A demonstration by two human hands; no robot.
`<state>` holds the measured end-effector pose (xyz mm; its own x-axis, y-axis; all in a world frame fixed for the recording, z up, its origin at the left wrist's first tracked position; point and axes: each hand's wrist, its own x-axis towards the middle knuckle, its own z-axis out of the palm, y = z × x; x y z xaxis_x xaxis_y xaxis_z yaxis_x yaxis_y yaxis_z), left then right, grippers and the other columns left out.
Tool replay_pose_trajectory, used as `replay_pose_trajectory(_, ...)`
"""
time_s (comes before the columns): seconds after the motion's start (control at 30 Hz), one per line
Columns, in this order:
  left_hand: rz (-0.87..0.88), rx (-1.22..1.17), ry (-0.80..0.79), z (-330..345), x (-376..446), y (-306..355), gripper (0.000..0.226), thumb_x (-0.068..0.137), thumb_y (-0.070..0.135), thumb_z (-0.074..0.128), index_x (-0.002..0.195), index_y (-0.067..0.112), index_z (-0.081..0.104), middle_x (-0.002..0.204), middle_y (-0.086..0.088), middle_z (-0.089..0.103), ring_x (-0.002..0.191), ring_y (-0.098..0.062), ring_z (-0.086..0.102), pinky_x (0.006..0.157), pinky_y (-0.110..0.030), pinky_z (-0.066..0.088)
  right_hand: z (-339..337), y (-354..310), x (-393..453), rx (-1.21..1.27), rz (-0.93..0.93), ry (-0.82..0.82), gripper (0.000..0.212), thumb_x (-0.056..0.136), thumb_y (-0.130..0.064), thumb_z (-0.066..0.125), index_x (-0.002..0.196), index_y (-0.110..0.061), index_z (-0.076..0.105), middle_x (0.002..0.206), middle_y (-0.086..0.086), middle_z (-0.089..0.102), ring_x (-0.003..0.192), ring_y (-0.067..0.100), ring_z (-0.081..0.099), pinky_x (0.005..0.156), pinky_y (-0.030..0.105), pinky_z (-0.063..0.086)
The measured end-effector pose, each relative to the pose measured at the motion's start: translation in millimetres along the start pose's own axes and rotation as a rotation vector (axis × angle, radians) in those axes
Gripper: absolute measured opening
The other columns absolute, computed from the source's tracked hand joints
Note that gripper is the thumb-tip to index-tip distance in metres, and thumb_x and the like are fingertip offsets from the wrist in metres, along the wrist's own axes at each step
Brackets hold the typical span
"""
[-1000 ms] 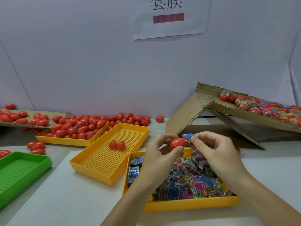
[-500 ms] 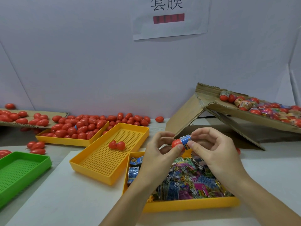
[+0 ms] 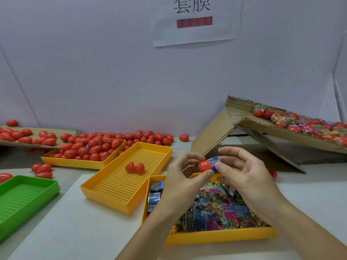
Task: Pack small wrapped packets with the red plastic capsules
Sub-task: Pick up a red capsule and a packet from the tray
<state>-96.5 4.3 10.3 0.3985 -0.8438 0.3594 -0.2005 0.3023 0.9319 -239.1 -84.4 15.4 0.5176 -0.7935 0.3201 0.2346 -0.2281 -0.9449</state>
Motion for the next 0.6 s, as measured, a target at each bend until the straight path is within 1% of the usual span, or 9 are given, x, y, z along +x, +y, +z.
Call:
replay_pose_trajectory(0.13, 0.000, 0.009, -0.008, 0.3, -0.3, 0.8, 0.026, 0.082, 0.014, 0.080, 0.102, 0.021, 0.065, 0.099, 0.003, 0.071, 0.096, -0.014, 0.070, 0.084, -0.031, 0.059, 1.0, 0.0, 0.1, -0.012, -0.003, 0.015, 0.044, 0.066, -0.031, 0.076, 0.109, -0.028, 0.067, 0.096, -0.012, 0.074, 0.091, 0.013, 0.073, 0.067, 0.022, 0.057)
replay_pose_trajectory(0.3, -0.004, 0.034, -0.002, 0.9, -0.2, 1.7, 0.026, 0.081, 0.014, 0.081, 0.101, 0.019, 0.065, 0.100, 0.003, 0.071, 0.096, -0.014, 0.069, 0.087, -0.034, 0.059, 0.7, -2.1, -0.5, 0.026, -0.005, 0.046, 0.043, 0.066, -0.028, 0.076, 0.109, -0.025, 0.067, 0.094, -0.007, 0.075, 0.078, 0.015, 0.073, 0.057, 0.017, 0.052)
replay_pose_trajectory(0.43, 0.007, 0.045, -0.008, 1.0, -0.6, 2.4, 0.027, 0.080, 0.013, 0.082, 0.099, 0.023, 0.065, 0.096, 0.009, 0.072, 0.094, -0.010, 0.070, 0.085, -0.032, 0.059, 0.4, -2.8, -0.7, 0.015, -0.006, 0.047, 0.043, 0.068, -0.028, 0.075, 0.110, -0.025, 0.066, 0.094, -0.005, 0.075, 0.080, 0.016, 0.074, 0.058, 0.018, 0.053)
replay_pose_trajectory(0.6, 0.021, 0.047, -0.015, 0.5, -0.2, 2.2, 0.028, 0.080, 0.010, 0.082, 0.099, 0.021, 0.065, 0.096, 0.008, 0.072, 0.094, -0.011, 0.070, 0.082, -0.028, 0.059, 0.3, -2.9, -1.5, -0.004, -0.007, 0.031, 0.042, 0.068, -0.028, 0.075, 0.109, -0.026, 0.067, 0.094, -0.007, 0.075, 0.081, 0.015, 0.074, 0.060, 0.018, 0.054)
